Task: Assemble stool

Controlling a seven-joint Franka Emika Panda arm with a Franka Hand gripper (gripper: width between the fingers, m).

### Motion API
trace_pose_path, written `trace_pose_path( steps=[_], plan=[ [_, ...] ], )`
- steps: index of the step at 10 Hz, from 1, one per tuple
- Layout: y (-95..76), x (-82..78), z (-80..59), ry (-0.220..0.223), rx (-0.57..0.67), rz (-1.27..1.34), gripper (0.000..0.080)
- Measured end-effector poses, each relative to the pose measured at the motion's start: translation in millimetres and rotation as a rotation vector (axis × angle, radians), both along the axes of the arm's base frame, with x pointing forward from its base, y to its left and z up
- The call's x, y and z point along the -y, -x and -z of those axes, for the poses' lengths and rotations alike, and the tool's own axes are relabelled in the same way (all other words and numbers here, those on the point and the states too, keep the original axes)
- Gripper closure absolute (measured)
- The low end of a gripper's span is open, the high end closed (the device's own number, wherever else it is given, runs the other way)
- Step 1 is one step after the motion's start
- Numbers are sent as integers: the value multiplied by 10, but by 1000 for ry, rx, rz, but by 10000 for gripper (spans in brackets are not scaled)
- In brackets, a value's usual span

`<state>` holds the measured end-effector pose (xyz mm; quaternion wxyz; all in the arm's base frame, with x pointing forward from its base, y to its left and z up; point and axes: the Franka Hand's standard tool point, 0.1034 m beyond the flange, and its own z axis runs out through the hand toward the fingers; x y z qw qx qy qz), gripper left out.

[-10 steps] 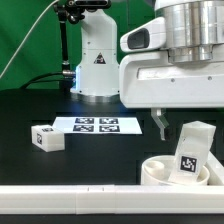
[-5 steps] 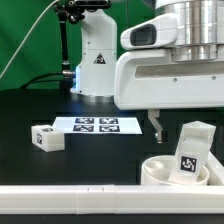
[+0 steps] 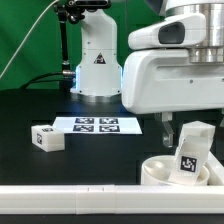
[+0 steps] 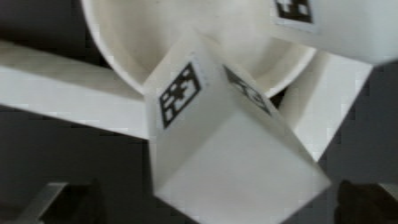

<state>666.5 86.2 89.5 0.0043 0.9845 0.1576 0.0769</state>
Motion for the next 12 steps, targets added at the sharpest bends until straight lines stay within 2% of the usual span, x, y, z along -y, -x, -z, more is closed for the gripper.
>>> trace_pose_path(
  steps=[5, 6, 9, 12],
  plan=[
    [-8, 73, -2, 83, 1, -303, 150],
    [-2, 45, -7, 84, 1, -311, 150],
    [-23, 97, -25, 145, -3, -534, 150],
    [38, 134, 43, 158, -7, -554, 150]
  ],
)
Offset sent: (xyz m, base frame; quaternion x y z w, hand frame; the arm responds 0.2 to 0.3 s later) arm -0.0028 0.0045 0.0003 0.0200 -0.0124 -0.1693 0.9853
